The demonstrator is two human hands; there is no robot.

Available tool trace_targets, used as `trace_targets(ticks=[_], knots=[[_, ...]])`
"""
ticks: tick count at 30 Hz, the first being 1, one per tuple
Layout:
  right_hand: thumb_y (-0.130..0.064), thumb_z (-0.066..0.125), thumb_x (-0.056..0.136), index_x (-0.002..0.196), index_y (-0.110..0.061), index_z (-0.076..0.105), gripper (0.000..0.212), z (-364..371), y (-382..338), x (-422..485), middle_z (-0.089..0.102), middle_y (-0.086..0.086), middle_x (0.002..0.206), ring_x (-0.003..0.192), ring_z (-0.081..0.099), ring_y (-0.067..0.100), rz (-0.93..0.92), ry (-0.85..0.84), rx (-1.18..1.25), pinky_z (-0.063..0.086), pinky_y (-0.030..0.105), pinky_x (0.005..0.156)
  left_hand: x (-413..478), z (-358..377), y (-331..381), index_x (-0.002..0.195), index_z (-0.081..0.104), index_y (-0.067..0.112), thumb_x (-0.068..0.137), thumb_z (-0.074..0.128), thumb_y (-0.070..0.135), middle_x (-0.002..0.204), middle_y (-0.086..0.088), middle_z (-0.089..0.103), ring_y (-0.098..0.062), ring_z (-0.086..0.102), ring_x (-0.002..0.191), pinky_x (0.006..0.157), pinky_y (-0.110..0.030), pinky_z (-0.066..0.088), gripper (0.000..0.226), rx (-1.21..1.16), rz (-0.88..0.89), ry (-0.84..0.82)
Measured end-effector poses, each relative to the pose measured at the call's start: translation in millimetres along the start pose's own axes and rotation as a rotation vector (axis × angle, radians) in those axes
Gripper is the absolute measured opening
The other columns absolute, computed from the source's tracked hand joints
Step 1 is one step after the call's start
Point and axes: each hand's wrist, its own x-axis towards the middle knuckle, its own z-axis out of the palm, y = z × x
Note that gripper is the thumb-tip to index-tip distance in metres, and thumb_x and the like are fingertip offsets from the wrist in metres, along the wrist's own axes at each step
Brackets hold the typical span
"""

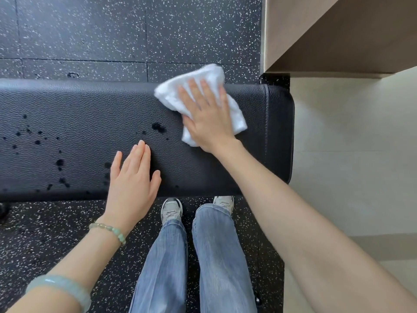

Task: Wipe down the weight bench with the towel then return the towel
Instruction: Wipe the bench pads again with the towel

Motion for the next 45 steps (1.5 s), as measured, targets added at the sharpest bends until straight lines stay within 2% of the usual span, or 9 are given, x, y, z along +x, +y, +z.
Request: trace_targets(ticks=[3,6,11,17,21,26,31,37,45], knots=[[-0.042,0.019,0.090,0.147,-0.020,0.031,0.063,4,57,-29,0.025,0.006,0.155,0.144,0.017,0.030,0.154,0.083,0.075,-0.002,0.048,0.111,0,-1,1,0.138,0.041,-0.003,0.091,0.030,0.036,0.148,-0.017,0.038,-0.030,0.039,0.135,0.114,-0.047,0.012,0.062,0.000,-0.006,-0.018],[-0.045,0.011,0.091,0.150,-0.022,0.021,0.064,2,91,-51,0.016,0.003,0.158,0.146,0.009,0.025,0.318,0.072,0.042,-0.002,0.047,0.114,0,-1,0,0.140,0.039,-0.002,0.090,0.029,0.036,0.150,-0.016,0.036,-0.028,0.036,0.137,0.115,-0.046,0.010,0.064,-0.010,-0.001,-0.026],[-0.042,0.022,0.100,0.152,-0.024,0.006,0.057,8,43,-42,-0.001,0.004,0.160,0.146,-0.006,0.026,0.519,0.094,0.105,-0.010,0.048,0.114,-2,3,-2,0.142,0.036,-0.002,0.088,0.029,0.033,0.152,-0.015,0.032,-0.026,0.031,0.139,0.115,-0.045,0.009,0.065,-0.026,0.006,-0.028],[-0.043,0.020,0.091,0.149,-0.022,0.026,0.062,29,-61,-53,0.020,0.007,0.157,0.144,0.014,0.030,0.222,0.085,0.087,0.005,0.053,0.114,-4,2,-9,0.144,0.033,0.000,0.088,0.028,0.029,0.154,-0.013,0.030,-0.025,0.030,0.140,0.116,-0.043,0.006,0.064,-0.015,0.047,-0.031],[-0.039,0.035,0.087,0.146,-0.023,0.034,0.061,40,-27,-91,0.029,0.006,0.154,0.142,0.020,0.028,0.034,0.102,0.079,0.007,0.051,0.114,-4,0,-12,0.144,0.035,-0.001,0.089,0.027,0.029,0.153,-0.014,0.032,-0.026,0.032,0.139,0.115,-0.047,0.009,0.062,0.012,0.066,-0.031],[-0.041,0.034,0.093,0.147,-0.024,0.028,0.057,52,30,-144,0.026,0.007,0.155,0.142,0.014,0.027,0.226,0.153,0.038,0.007,0.052,0.113,-14,1,-14,0.142,0.037,-0.003,0.091,0.028,0.028,0.151,-0.015,0.035,-0.027,0.033,0.138,0.116,-0.048,0.012,0.060,0.041,0.126,-0.042],[-0.042,0.027,0.096,0.150,-0.021,0.019,0.059,57,-39,-133,0.014,0.010,0.157,0.144,0.007,0.032,0.500,0.182,0.158,0.003,0.055,0.114,-25,4,-24,0.143,0.037,-0.002,0.092,0.030,0.027,0.151,-0.014,0.035,-0.026,0.035,0.138,0.117,-0.048,0.012,0.059,0.047,0.176,-0.053],[-0.042,0.030,0.091,0.150,-0.020,0.021,0.063,58,-132,-105,0.012,0.006,0.157,0.145,0.006,0.029,0.311,0.106,0.170,0.004,0.054,0.115,-26,1,-34,0.144,0.038,0.001,0.090,0.031,0.023,0.150,-0.013,0.038,-0.025,0.036,0.137,0.117,-0.046,0.013,0.058,-0.003,0.189,-0.023],[-0.043,0.033,0.092,0.149,-0.024,0.021,0.061,61,-68,-137,0.021,0.005,0.156,0.144,0.013,0.028,0.156,0.074,0.072,0.011,0.056,0.113,0,-13,-57,0.144,0.033,-0.002,0.091,0.030,0.028,0.152,-0.015,0.032,-0.027,0.031,0.139,0.116,-0.044,0.007,0.061,0.041,0.082,0.005]])
